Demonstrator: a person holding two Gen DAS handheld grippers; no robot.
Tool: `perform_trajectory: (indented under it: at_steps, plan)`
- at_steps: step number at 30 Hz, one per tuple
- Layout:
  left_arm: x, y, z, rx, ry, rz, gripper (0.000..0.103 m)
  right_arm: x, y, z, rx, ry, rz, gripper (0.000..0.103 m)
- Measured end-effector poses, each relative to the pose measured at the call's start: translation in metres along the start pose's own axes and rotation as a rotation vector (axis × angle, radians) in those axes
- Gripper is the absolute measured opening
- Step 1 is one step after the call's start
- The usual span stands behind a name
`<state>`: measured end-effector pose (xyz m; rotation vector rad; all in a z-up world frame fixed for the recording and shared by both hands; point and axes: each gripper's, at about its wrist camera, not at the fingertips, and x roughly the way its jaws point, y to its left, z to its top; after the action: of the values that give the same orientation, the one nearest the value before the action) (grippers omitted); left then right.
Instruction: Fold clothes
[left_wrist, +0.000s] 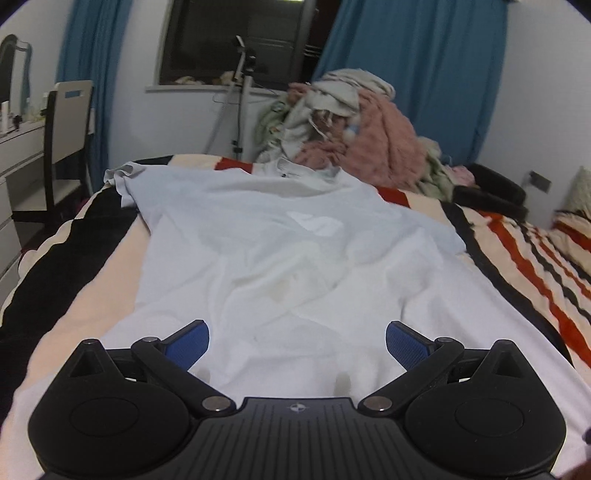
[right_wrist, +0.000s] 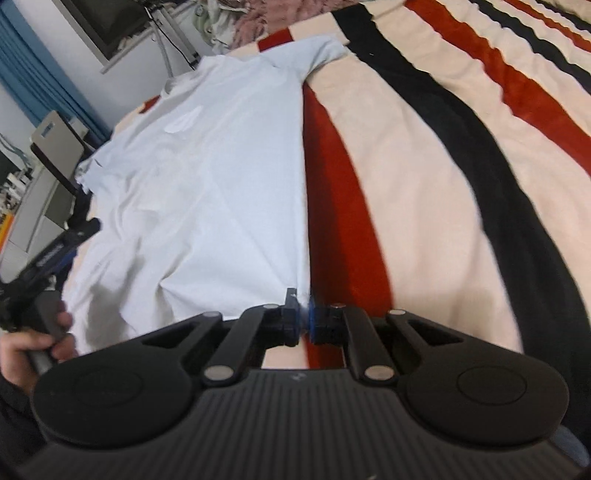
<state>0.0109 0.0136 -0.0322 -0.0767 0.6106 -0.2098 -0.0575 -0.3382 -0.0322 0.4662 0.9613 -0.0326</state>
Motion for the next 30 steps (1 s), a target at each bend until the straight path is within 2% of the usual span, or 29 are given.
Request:
perform_trajectory:
  at_steps: [6,9,10,11,13,15,18,20,24,26,28,30]
  plan:
    - [-0.024,0.003,0.001,0.014,-0.02,-0.001,0.103,-0.014,-0.021,-0.002,0.033,-0.01,-0.008,0.009]
    - [-0.032,0.006,0.003,-0.009,-0.027,-0.016,0.103,-0.019,-0.023,0.0,0.051,-0.022,0.008,0.011]
    - [-0.033,0.007,0.004,-0.015,-0.028,-0.018,0.103,-0.02,-0.024,0.001,0.061,-0.02,0.022,0.015]
    - [-0.032,0.01,0.006,-0.021,-0.03,-0.019,0.103,-0.022,-0.024,0.002,0.067,-0.021,0.035,0.021]
    - [-0.031,0.013,0.006,-0.031,-0.026,-0.016,0.103,-0.026,-0.022,0.003,0.061,-0.061,0.047,0.072]
    - [-0.029,0.018,0.006,-0.047,-0.012,-0.006,0.103,-0.03,-0.012,0.006,0.027,-0.137,0.039,0.082]
    - [-0.026,0.031,0.005,-0.066,0.016,0.022,0.102,-0.023,0.011,0.018,-0.01,-0.219,0.05,0.081]
    - [-0.024,0.046,0.004,-0.061,0.057,0.071,0.1,-0.012,0.025,0.03,0.001,-0.272,0.087,0.08]
    - [-0.024,0.088,0.006,-0.109,0.176,0.135,0.097,0.023,0.043,0.05,0.05,-0.365,0.128,0.08]
    - [-0.024,0.11,0.008,-0.118,0.226,0.149,0.094,0.042,0.044,0.052,0.075,-0.393,0.144,0.08]
    - [-0.023,0.126,0.008,-0.098,0.259,0.163,0.092,0.059,0.043,0.048,0.046,-0.412,0.133,0.079]
    - [-0.02,0.138,0.008,-0.061,0.287,0.174,0.092,0.072,0.041,0.046,0.024,-0.372,0.087,0.08]
